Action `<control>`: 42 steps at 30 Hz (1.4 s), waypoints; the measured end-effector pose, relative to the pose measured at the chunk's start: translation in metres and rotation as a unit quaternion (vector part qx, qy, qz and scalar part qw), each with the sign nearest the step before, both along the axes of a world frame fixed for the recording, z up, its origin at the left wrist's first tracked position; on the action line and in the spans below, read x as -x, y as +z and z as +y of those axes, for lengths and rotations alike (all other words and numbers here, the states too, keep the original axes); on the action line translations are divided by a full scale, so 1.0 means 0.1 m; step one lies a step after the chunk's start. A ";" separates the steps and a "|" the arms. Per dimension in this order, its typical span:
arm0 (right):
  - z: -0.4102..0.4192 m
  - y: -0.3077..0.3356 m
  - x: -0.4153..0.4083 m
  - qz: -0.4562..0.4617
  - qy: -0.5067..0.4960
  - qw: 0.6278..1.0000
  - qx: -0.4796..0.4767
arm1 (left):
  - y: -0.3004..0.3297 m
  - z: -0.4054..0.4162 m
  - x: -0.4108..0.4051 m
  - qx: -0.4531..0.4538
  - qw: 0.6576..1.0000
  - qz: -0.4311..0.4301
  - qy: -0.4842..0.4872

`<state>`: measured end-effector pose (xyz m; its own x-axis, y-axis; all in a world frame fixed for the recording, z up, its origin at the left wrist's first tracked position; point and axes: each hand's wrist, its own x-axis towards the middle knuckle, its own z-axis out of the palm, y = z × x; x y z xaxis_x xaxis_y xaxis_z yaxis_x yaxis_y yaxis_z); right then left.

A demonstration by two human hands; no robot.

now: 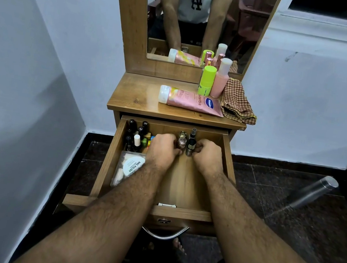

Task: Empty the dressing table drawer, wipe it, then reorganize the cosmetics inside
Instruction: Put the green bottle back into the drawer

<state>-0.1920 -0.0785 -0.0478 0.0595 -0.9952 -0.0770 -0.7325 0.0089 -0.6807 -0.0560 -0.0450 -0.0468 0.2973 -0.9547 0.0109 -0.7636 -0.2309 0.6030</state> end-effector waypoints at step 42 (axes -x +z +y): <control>-1.10 1.10 -0.02 -0.026 0.016 0.980 0.198 | 1.31 -1.40 0.20 0.177 0.983 0.000 0.048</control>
<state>-0.1903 -0.1885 0.0621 0.0843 -0.9443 0.3180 -0.6923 -0.2851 -0.6630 -0.0756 -0.1849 0.0840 0.3859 -0.8587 0.3372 -0.7481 -0.0774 0.6591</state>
